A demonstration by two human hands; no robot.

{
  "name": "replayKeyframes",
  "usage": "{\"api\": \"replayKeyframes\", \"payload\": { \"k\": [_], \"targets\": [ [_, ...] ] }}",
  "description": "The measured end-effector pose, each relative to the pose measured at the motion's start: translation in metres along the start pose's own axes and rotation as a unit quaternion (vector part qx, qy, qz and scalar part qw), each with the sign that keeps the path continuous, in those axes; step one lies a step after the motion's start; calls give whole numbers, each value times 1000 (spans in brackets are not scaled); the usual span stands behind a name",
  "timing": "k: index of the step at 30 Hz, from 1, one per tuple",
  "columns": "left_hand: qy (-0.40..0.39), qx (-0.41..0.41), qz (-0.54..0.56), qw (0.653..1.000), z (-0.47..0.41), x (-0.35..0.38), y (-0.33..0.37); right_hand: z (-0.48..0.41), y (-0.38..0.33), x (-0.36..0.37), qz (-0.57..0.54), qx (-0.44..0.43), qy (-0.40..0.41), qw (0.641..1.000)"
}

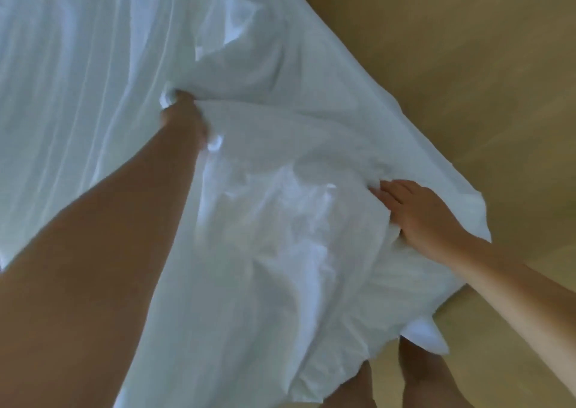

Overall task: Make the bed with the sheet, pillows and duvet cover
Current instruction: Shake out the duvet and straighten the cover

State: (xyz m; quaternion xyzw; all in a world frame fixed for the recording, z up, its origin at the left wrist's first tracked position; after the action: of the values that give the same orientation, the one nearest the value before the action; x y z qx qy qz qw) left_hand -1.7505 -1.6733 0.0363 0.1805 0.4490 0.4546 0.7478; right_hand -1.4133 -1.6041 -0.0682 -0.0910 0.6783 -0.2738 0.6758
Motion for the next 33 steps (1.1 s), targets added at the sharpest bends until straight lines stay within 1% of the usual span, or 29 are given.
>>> {"api": "replayKeyframes", "payload": {
  "k": [1, 4, 7, 8, 10, 11, 12, 14, 15, 16, 18, 20, 21, 23, 24, 27, 29, 32, 33],
  "targets": [
    [-7, -2, -22, 1000, 9, 7, -12, -7, -1, 2, 5, 19, -15, 1000],
    [-38, 36, -121, 991, 34, 44, -63, -19, -1, 13, 7, 89, -79, 993],
    [-63, 71, -139, 986, 60, 69, -103, -22, -5, 22, -14, 109, -99, 989],
    [-62, 108, -183, 975, 68, 71, -112, -23, -6, 25, -10, 112, -107, 988],
    [-65, 187, -288, 937, 80, 75, -131, -25, -8, 29, -14, 120, -104, 987],
    [-63, 201, -331, 920, 83, 76, -139, -26, -9, 30, -23, 125, -93, 987],
    [-55, 184, -358, 914, 81, 77, -146, -26, -11, 30, -34, 129, -81, 988],
    [-44, 91, -370, 924, 70, 78, -154, -27, -16, 31, -47, 131, -56, 989],
    [-52, 48, -346, 935, 62, 78, -155, -28, -21, 30, -49, 130, -46, 989],
    [-69, 21, -305, 949, 54, 79, -154, -29, -25, 29, -53, 126, -34, 990],
    [-86, 37, -223, 970, 42, 75, -141, -32, -39, 24, -74, 98, 3, 992],
    [-69, 61, -154, 984, 32, 58, -114, -39, -50, 12, -102, 76, 57, 990],
    [-64, 57, -97, 992, 24, 46, -97, -46, -54, 5, -101, 69, 84, 989],
    [-51, 28, 28, 998, 1, 11, -58, -64, -62, -9, -85, 61, 91, 990],
    [-44, 18, 61, 997, -14, -11, -38, -75, -65, -16, -72, 57, 86, 992],
    [-37, 19, 115, 992, -67, -89, 17, -112, -76, -38, -24, 4, 65, 998],
    [-16, 6, 138, 990, -101, -136, 36, -144, -94, -50, 0, -40, 57, 998],
    [51, 14, 144, 988, -146, -175, 29, -194, -124, -46, 24, -51, 35, 998],
    [71, 19, 116, 991, -159, -179, 20, -208, -134, -38, 25, -43, 24, 998]
  ]
}}
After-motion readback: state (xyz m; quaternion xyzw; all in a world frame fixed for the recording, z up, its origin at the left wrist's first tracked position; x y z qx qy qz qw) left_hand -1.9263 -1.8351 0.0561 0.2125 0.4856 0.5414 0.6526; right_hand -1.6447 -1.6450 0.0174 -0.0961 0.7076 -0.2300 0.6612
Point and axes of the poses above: each hand's wrist, its own z-axis away from the middle knuckle, its own x-axis out of the palm, y = z × x, the point moved 2 cm from there along -z, towards the middle knuckle, and after that the axes turned 7 degrees about -x, right-handed, at the moved point
